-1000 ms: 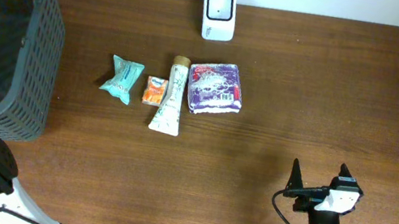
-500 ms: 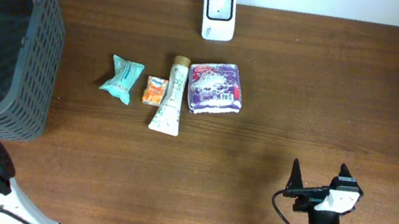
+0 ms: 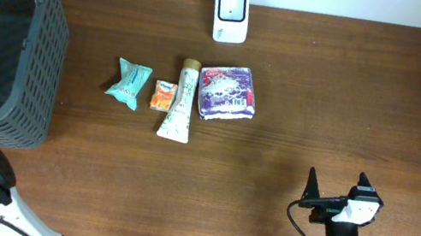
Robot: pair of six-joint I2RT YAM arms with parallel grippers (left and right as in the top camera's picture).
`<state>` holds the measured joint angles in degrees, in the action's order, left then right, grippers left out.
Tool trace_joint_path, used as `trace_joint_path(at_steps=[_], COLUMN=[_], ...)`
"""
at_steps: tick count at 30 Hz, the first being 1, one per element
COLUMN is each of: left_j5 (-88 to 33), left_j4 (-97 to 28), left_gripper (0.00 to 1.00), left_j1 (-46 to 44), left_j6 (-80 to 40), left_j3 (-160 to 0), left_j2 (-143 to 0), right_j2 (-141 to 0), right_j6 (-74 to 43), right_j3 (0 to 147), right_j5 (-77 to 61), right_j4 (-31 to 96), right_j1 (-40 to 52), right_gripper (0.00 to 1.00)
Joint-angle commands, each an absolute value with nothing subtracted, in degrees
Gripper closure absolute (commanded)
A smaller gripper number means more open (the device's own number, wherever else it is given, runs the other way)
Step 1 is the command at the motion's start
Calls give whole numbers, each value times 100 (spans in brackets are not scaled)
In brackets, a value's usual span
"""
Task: Scan the item barcode
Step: 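Reach the left gripper into the basket and grasp a clear wrapped item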
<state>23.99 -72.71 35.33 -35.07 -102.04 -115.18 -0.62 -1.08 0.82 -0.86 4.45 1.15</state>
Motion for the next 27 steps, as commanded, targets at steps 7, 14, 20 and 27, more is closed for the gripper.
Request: trace_joint_path(at_steps=[7, 14, 20, 27], left_j5=[2174, 2121, 2121, 2036], left_j4=[-6619, -6278, -6198, -6346], left_gripper=[56, 56, 55, 100], left_j1=[3538, 3538, 3544, 3542], left_j6=[-3229, -3229, -3227, -3227], left_j3=[-9806, -9126, -9072, -9089], left_j2=[-11454, -11511, -11813, -11839], right_j2=[-30, -30, -30, -32], right_j6=[-91, -91, -91, -91], right_j3=[32, 32, 32, 32], right_j5=[-36, -36, -36, -36], right_j4=[451, 451, 451, 451], right_j1=[78, 78, 78, 78], right_gripper=[1, 1, 1, 2])
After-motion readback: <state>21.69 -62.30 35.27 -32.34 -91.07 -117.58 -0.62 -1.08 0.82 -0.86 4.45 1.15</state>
